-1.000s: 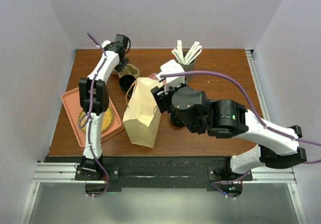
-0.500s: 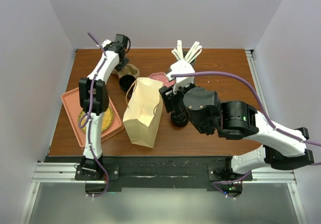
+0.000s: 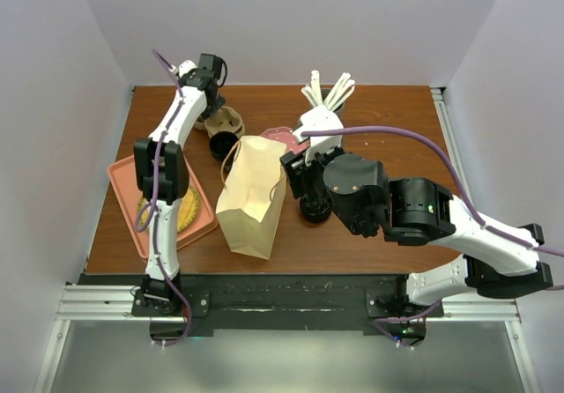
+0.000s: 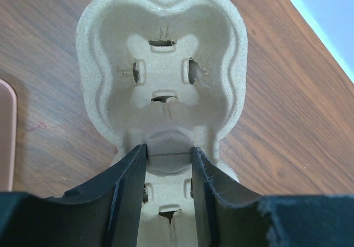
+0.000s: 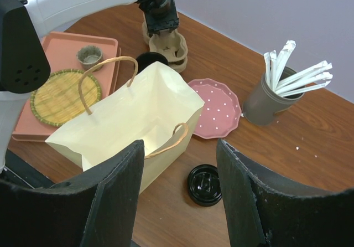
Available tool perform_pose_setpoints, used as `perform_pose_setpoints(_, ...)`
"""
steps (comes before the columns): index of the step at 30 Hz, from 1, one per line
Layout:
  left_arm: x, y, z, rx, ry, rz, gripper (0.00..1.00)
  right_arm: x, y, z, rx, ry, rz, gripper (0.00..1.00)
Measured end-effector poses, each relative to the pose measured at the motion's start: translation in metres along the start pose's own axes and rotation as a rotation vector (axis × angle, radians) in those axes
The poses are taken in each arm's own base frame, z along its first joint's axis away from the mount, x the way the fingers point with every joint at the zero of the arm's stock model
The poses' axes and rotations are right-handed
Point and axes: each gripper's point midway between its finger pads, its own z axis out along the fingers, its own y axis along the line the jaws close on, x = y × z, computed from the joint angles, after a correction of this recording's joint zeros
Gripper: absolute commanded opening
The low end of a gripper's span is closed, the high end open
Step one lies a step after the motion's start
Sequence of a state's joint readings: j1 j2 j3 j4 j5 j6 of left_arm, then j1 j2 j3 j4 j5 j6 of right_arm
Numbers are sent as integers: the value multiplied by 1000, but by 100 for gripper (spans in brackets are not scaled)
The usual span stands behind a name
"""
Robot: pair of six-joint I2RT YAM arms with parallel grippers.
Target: Pack the takeout coffee
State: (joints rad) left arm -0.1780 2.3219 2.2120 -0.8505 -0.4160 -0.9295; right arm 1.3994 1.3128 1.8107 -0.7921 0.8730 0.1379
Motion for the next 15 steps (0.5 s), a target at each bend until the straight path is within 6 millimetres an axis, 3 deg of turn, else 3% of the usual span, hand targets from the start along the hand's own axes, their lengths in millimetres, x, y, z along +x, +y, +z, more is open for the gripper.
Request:
perform_pose_setpoints(8,-17,-6,-19,49,-34,44,14,1,0,0,-1,-2,3,59)
perform_pose_setpoints(15,-38,-21,-51,159,-72,98,9,4,-5,-4,-1,-4,20,59)
